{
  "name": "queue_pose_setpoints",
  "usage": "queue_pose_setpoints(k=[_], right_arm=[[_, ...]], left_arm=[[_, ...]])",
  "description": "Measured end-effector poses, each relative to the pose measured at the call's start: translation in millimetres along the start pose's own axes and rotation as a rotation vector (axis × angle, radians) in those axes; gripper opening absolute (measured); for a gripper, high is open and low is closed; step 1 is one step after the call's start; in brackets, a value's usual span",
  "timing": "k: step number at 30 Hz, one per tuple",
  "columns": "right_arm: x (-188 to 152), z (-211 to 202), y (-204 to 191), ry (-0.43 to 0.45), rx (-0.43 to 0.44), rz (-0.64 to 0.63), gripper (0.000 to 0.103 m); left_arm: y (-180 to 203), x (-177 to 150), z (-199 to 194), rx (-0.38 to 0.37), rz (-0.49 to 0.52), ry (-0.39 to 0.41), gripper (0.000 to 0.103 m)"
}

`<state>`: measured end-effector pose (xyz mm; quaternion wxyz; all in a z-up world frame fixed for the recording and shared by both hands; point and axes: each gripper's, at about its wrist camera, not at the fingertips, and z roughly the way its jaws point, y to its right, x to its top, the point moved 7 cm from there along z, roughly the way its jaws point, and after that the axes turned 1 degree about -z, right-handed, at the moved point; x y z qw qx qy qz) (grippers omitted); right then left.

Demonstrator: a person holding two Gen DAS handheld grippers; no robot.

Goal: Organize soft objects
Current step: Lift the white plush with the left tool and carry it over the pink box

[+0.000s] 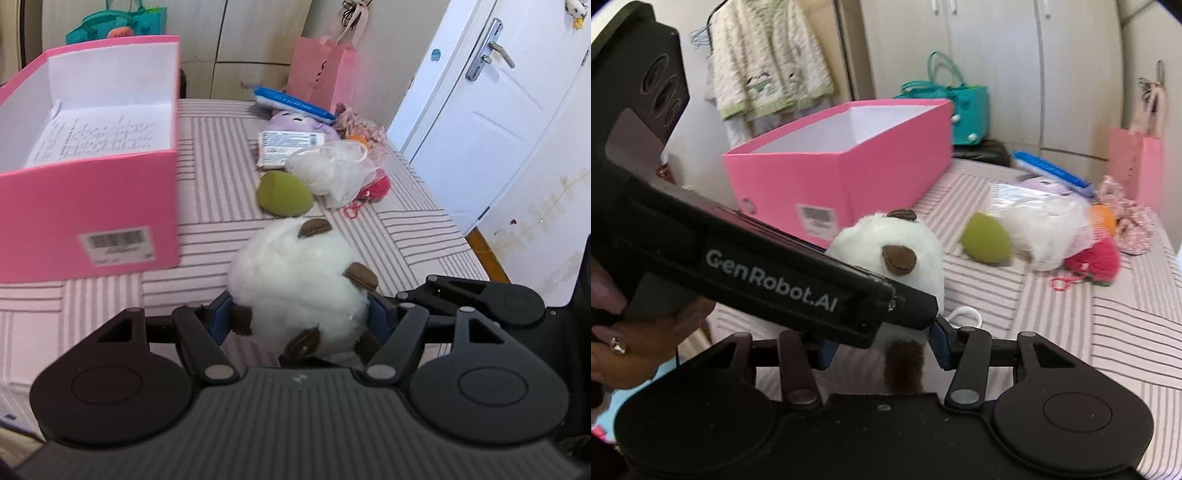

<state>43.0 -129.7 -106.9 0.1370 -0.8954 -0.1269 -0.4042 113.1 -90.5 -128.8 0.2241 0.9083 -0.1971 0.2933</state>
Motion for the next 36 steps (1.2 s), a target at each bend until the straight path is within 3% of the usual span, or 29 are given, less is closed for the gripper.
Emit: queue_pose_setpoints(k=[6, 18, 23, 26, 29, 36], right_arm=[[13.4, -6.8, -31.0, -0.010, 0.080, -0.031, 0.055], [56.3, -16.5, -76.2, 0.020, 0.234, -0.128, 0.055], [80.3, -19.4, -85.1, 0.063, 0.257, -0.166, 0.055], [102.1, -22.2, -97.3, 0.115, 0.245, -0.233, 0.055], [122.8, -21.2, -105.5, 0.148, 0.262, -0.275, 0.055], [156.6, -1.7, -107.7, 0.175, 0.281, -0.315, 0.055]], left_arm=[[-19.8, 2.8, -32.0, 0.029, -0.031, -0.046, 0.070], [-44.9, 17.1, -97.5, 0.127, -0.055, -0.015, 0.070], [-49.0, 35.1, -119.4, 0.174, -0.022, 0.056, 0.070], [-53.9, 47.6, -142.5, 0.217, -0.009, 0.173, 0.070], [-63.0, 57.7, -157.9, 0.239, -0.015, 0.241, 0.070], [-88.7, 91.8, -160.8, 0.243, -0.051, 0.278, 0.069]])
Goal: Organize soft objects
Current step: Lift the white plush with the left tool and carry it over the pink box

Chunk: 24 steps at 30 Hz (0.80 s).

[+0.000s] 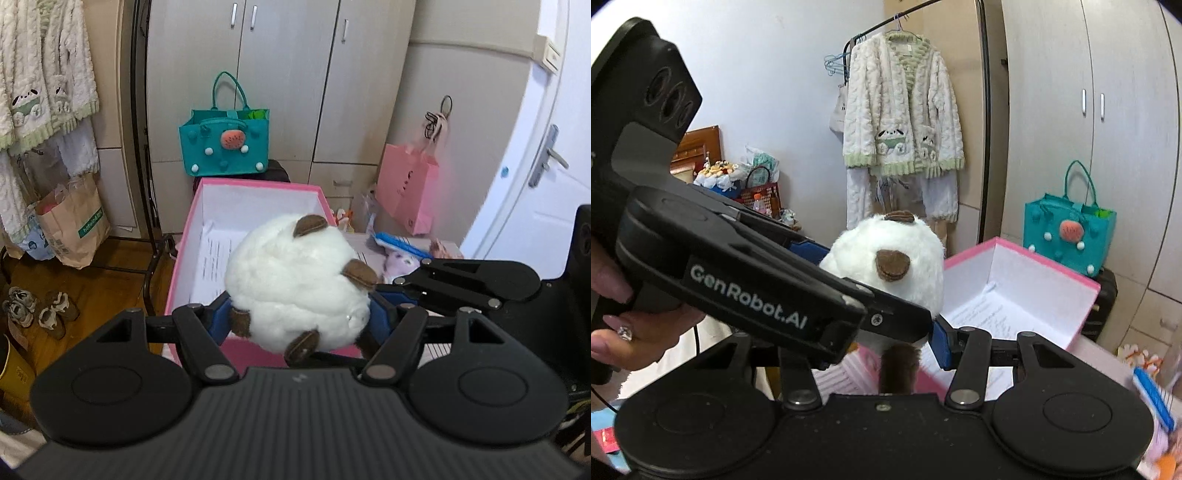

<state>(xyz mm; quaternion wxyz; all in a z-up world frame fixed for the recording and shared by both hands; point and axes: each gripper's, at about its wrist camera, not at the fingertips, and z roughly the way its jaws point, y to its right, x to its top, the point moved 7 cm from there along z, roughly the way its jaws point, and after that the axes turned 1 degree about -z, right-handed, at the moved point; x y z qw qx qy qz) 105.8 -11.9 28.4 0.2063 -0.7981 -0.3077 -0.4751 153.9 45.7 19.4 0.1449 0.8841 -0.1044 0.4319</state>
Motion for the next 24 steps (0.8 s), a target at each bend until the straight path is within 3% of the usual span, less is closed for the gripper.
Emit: queue_pose_setpoints(k=[7, 12, 16, 21, 24], right_arm=[[38.6, 20.9, 51.4, 0.050, 0.057, 0.118, 0.055], [44.9, 43.0, 85.5, 0.064, 0.079, 0.144, 0.055], [34.1, 66.9, 114.3, 0.038, 0.106, 0.180, 0.054], [17.2, 99.0, 144.5, -0.044, 0.014, 0.134, 0.054], [10.9, 121.4, 155.1, -0.113, -0.067, 0.014, 0.054]], left_arm=[[1.4, 54.9, 16.9, -0.009, 0.019, 0.129, 0.068], [2.2, 78.2, 52.5, 0.034, 0.065, 0.143, 0.068], [-4.7, 85.3, 94.3, -0.002, 0.038, 0.066, 0.068], [-16.5, 82.0, 149.5, -0.058, -0.025, -0.021, 0.066], [-24.5, 78.8, 183.0, -0.053, -0.062, -0.068, 0.065]])
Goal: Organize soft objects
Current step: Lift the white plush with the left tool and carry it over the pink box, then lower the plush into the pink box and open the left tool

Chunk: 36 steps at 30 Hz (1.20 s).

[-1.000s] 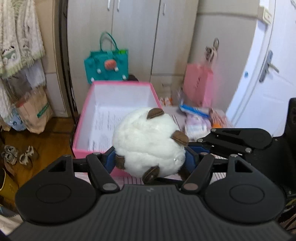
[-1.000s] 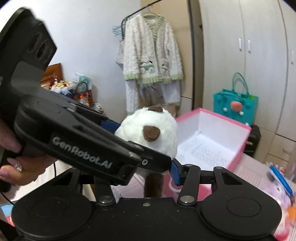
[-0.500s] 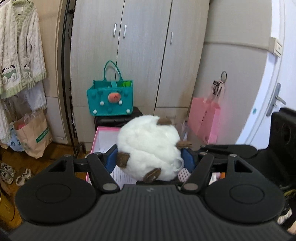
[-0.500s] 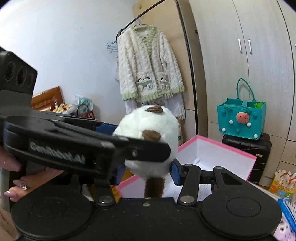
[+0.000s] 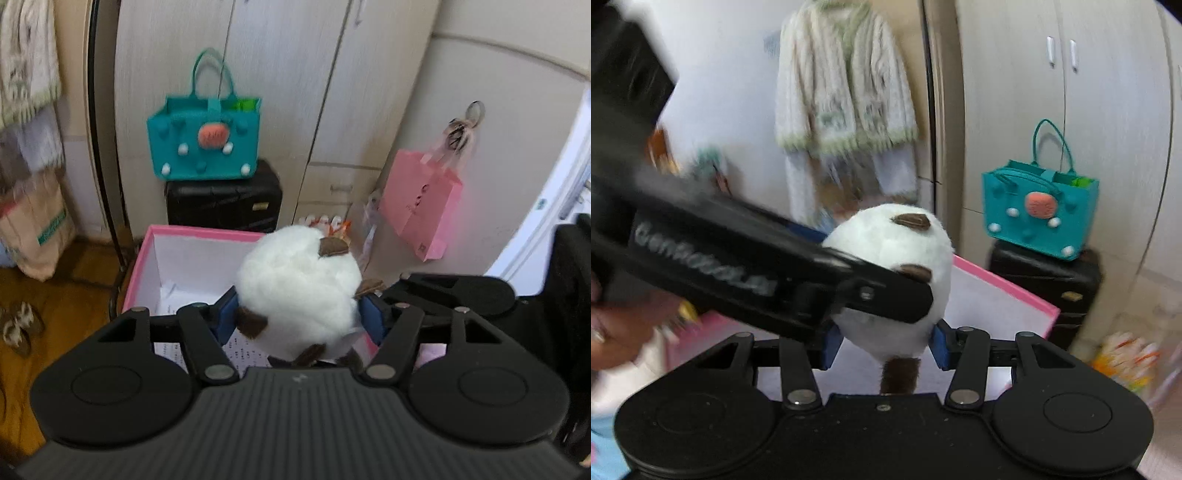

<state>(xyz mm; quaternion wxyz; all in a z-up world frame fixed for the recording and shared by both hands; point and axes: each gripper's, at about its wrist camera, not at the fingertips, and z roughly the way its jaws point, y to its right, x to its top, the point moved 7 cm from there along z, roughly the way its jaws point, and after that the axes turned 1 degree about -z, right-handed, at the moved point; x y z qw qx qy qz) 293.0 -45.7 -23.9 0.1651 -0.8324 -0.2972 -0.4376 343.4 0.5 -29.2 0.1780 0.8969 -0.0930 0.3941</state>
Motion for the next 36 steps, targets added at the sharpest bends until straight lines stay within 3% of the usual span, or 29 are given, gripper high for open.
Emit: queue_pose_setpoints(k=[3, 9, 15, 18, 23, 31, 33, 36], right_arm=[[-8.2, 20.9, 7.3, -0.048, -0.045, -0.089, 0.054], [-20.4, 51.1, 15.6, -0.156, -0.052, -0.104, 0.054], [-23.4, 78.3, 14.7, -0.283, -0.098, -0.221, 0.056], [-25.6, 79.4, 16.0, -0.297, -0.092, -0.256, 0.058], [-24.3, 78.2, 15.9, -0.306, -0.104, -0.276, 0.057], [-22.8, 76.1, 10.9, -0.319, -0.192, -0.326, 0.054], [-23.1, 78.4, 12.4, -0.332, -0.218, -0.337, 0.054], [-20.8, 80.0, 14.0, -0.328, -0.252, -0.340, 0.053]], left_arm=[[-11.9, -6.8, 25.1, -0.019, -0.059, -0.053, 0.064], [-30.2, -16.4, 56.4, -0.015, -0.131, -0.140, 0.063], [-55.7, -22.8, 85.3, -0.043, -0.317, -0.257, 0.062], [-62.7, -26.9, 91.3, -0.075, -0.373, -0.287, 0.062], [-58.3, -29.8, 93.1, -0.072, -0.355, -0.278, 0.062], [-55.7, -24.0, 76.6, -0.095, -0.306, -0.265, 0.064], [-58.8, -23.7, 75.1, -0.089, -0.313, -0.256, 0.058], [-61.2, -24.7, 76.4, -0.093, -0.319, -0.263, 0.041]])
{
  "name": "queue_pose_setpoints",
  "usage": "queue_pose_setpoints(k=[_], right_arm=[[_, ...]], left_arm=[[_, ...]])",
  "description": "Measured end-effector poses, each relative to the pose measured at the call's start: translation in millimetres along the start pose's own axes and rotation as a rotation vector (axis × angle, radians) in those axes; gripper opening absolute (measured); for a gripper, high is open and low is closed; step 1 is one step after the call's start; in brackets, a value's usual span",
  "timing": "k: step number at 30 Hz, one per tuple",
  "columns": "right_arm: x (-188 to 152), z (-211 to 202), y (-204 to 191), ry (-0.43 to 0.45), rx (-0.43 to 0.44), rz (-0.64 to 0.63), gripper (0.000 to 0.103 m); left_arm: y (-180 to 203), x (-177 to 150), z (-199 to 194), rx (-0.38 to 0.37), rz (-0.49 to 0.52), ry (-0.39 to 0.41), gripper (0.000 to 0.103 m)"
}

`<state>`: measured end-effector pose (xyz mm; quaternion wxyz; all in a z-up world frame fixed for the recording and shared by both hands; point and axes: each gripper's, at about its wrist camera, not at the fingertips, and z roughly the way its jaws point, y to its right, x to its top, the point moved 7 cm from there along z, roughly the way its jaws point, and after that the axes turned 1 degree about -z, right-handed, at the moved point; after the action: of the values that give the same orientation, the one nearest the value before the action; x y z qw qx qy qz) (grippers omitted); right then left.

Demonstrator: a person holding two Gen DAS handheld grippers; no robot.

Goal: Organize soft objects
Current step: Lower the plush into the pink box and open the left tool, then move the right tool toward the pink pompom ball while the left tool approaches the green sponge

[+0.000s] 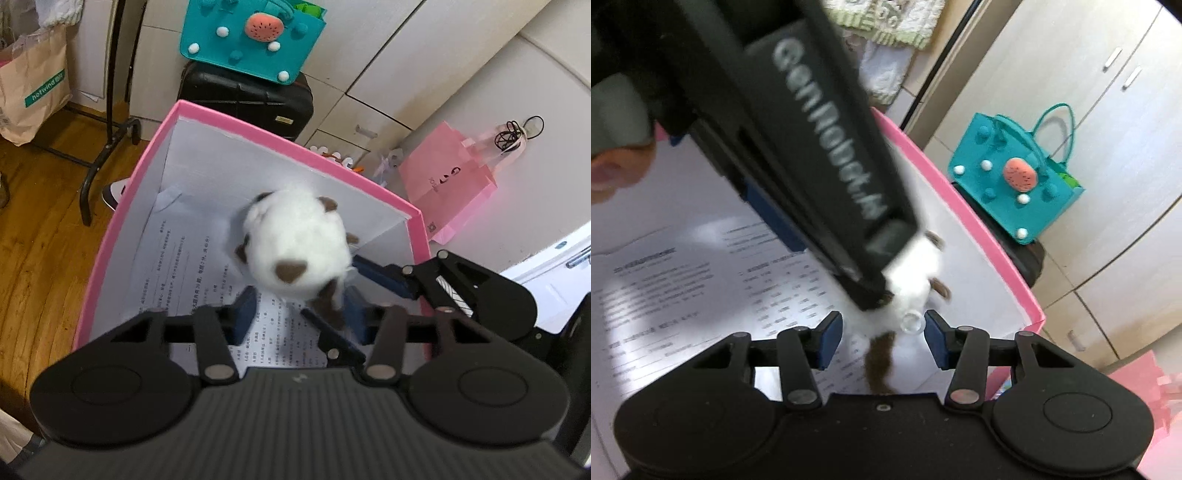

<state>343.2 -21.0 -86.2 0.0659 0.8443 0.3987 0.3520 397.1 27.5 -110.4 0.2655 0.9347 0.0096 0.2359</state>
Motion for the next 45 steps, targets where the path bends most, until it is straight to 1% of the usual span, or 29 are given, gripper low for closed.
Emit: queue_pose_setpoints(k=[1, 2, 3, 4, 7, 9, 10, 11, 13, 14, 16, 17, 19, 21, 22, 26, 29, 32, 34, 37, 41, 45], right_arm=[[0.8, -1.5, -0.8, 0.007, 0.012, 0.005, 0.044], [1.9, -3.5, -2.8, 0.018, 0.039, 0.011, 0.038], [2.4, -5.1, -5.3, 0.023, 0.062, 0.014, 0.035], [2.6, -6.1, -7.4, 0.026, 0.070, 0.012, 0.033], [0.4, -7.7, -8.9, 0.022, 0.049, 0.007, 0.031], [-1.6, -15.8, -9.6, 0.033, 0.066, 0.038, 0.031], [-5.0, -26.7, -12.2, 0.045, 0.079, 0.061, 0.031], [-6.6, -34.7, -11.8, 0.062, 0.097, 0.088, 0.031], [-10.7, -51.7, -13.0, 0.100, 0.133, 0.144, 0.032], [-13.3, -62.7, -13.0, 0.117, 0.150, 0.173, 0.032], [-18.8, -78.2, -14.5, 0.133, 0.168, 0.219, 0.032], [-21.7, -87.0, -15.8, 0.138, 0.174, 0.239, 0.032], [-26.5, -102.7, -17.0, 0.146, 0.185, 0.280, 0.033], [-31.5, -119.4, -18.2, 0.151, 0.193, 0.317, 0.033], [-33.8, -126.9, -18.3, 0.157, 0.198, 0.331, 0.033], [-39.1, -158.6, -16.2, 0.180, 0.212, 0.375, 0.034], [-44.5, -188.6, -15.9, 0.206, 0.212, 0.400, 0.036], [-52.3, -217.0, -19.0, 0.234, 0.201, 0.412, 0.037], [-58.3, -238.2, -21.0, 0.267, 0.185, 0.412, 0.037], [-69.4, -266.3, -25.6, 0.323, 0.143, 0.407, 0.037], [-87.2, -288.9, -31.4, 0.363, 0.140, 0.423, 0.037], [-105.6, -307.5, -37.2, 0.384, 0.138, 0.434, 0.038]], left_arm=[[0.1, -0.3, 2.0, -0.009, -0.004, -0.010, 0.032], [-0.7, -0.7, 5.2, -0.016, -0.020, -0.024, 0.029], [-1.6, -0.9, 8.4, -0.013, -0.027, -0.034, 0.026], [-3.2, -1.0, 11.0, -0.005, -0.036, -0.038, 0.024], [-3.0, -3.4, 11.2, 0.012, -0.033, -0.018, 0.024], [0.2, -6.0, 3.6, 0.027, -0.003, 0.001, 0.024], [1.3, -7.6, -0.3, 0.033, 0.010, 0.006, 0.024], [3.6, -9.8, -6.0, 0.042, 0.027, 0.012, 0.027], [8.4, -14.8, -17.3, 0.058, 0.065, 0.020, 0.038], [10.9, -17.8, -24.6, 0.072, 0.083, 0.028, 0.042], [17.2, -23.2, -39.6, 0.110, 0.132, 0.056, 0.055], [21.1, -26.4, -48.8, 0.140, 0.160, 0.080, 0.059], [29.1, -30.8, -67.0, 0.179, 0.209, 0.129, 0.070], [38.8, -37.1, -85.2, 0.203, 0.256, 0.158, 0.075], [43.9, -40.6, -94.0, 0.217, 0.276, 0.171, 0.081], [63.9, -56.4, -128.0, 0.294, 0.361, 0.212, 0.093], [77.0, -68.3, -148.2, 0.310, 0.414, 0.219, 0.095], [90.5, -82.3, -169.9, 0.300, 0.469, 0.219, 0.095], [100.1, -94.2, -184.7, 0.284, 0.514, 0.231, 0.095], [116.6, -112.2, -200.3, 0.251, 0.555, 0.242, 0.095], [135.6, -138.3, -216.3, 0.194, 0.597, 0.242, 0.095], [150.7, -164.7, -225.1, 0.167, 0.643, 0.251, 0.095]])
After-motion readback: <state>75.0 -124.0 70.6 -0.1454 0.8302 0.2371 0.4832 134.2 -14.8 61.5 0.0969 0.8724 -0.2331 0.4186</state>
